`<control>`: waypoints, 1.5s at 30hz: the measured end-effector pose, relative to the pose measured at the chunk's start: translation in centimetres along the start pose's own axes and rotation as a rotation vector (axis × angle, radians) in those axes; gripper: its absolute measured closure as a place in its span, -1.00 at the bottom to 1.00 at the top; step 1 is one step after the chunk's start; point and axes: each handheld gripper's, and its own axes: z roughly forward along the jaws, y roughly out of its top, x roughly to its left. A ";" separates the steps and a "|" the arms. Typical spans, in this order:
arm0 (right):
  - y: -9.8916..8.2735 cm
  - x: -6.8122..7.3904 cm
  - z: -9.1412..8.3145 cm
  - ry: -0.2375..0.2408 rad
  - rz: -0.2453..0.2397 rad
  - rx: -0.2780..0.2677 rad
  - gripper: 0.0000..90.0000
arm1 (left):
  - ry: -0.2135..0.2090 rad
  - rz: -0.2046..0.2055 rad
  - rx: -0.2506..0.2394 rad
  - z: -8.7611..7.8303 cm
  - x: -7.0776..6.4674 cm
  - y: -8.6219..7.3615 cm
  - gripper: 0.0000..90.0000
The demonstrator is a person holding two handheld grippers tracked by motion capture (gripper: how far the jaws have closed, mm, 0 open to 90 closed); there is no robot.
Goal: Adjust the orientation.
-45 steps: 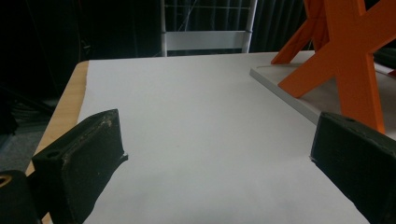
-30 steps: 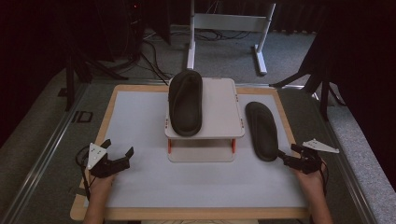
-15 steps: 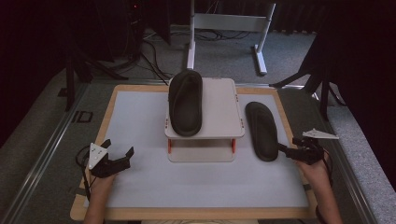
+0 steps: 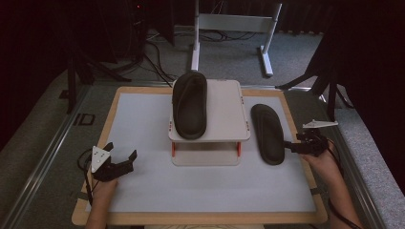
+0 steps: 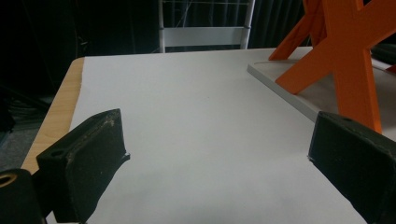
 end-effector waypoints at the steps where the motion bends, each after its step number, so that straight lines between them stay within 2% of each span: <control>1: 0.5 -0.1 0.2 0.004 -0.016 0.021 -0.42 | 0.000 -0.002 0.001 0.0 0.0 0.0 -0.92; 3: 0.9 -0.2 0.3 0.011 -0.025 0.040 -0.36 | -0.002 0.002 0.002 0.0 0.0 0.0 -0.92; 13: 3.4 -0.8 0.9 0.026 -0.068 0.108 -0.36 | -0.002 0.007 0.003 0.0 0.0 0.0 -0.92; 18: 5.0 -1.1 1.8 0.035 -0.100 0.174 -0.35 | -0.003 0.008 0.004 0.0 0.0 0.0 -0.92; 19: 5.6 -1.1 2.2 0.027 -0.122 0.204 -0.30 | -0.002 0.008 0.004 0.0 -0.1 0.0 -0.91; 20: 5.6 -1.1 2.2 0.027 -0.122 0.204 -0.30 | -0.002 0.008 0.004 0.0 -0.1 0.0 -0.91; 22: 6.4 -1.0 2.8 0.020 -0.145 0.250 -0.29 | -0.003 0.010 0.005 0.0 -0.1 0.0 -0.91; 25: 7.0 -1.1 3.2 0.022 -0.164 0.278 -0.29 | -0.002 0.011 0.005 0.0 -0.1 0.0 -0.91; 26: 8.1 -1.3 3.9 0.014 -0.180 0.322 -0.28 | -0.003 0.011 0.006 0.0 -0.1 0.0 -0.91; 29: 8.6 -1.4 4.3 0.003 -0.194 0.341 -0.26 | -0.002 0.009 0.006 0.1 -0.1 0.0 -0.91; 32: 9.9 -1.7 5.2 -0.003 -0.191 0.386 -0.26 | -0.002 0.012 0.007 0.0 -0.1 0.0 -0.91; 35: 10.3 -1.8 5.7 -0.012 -0.191 0.408 -0.24 | -0.002 0.011 0.007 0.1 -0.1 0.0 -0.91; 36: 10.8 -1.9 6.1 -0.016 -0.188 0.437 -0.15 | -0.001 0.012 0.007 0.0 -0.1 0.0 -0.91; 39: 11.1 -2.0 6.5 -0.018 -0.192 0.454 -0.14 | -0.002 0.013 0.007 0.1 -0.1 0.0 -0.91; 40: 11.4 -2.2 6.9 -0.017 -0.171 0.461 -0.07 | -0.001 0.013 0.008 0.1 -0.1 0.0 -0.91; 45: 11.7 -2.5 7.4 -0.012 -0.127 0.465 -0.06 | -0.002 0.014 0.008 0.1 -0.1 0.0 -0.91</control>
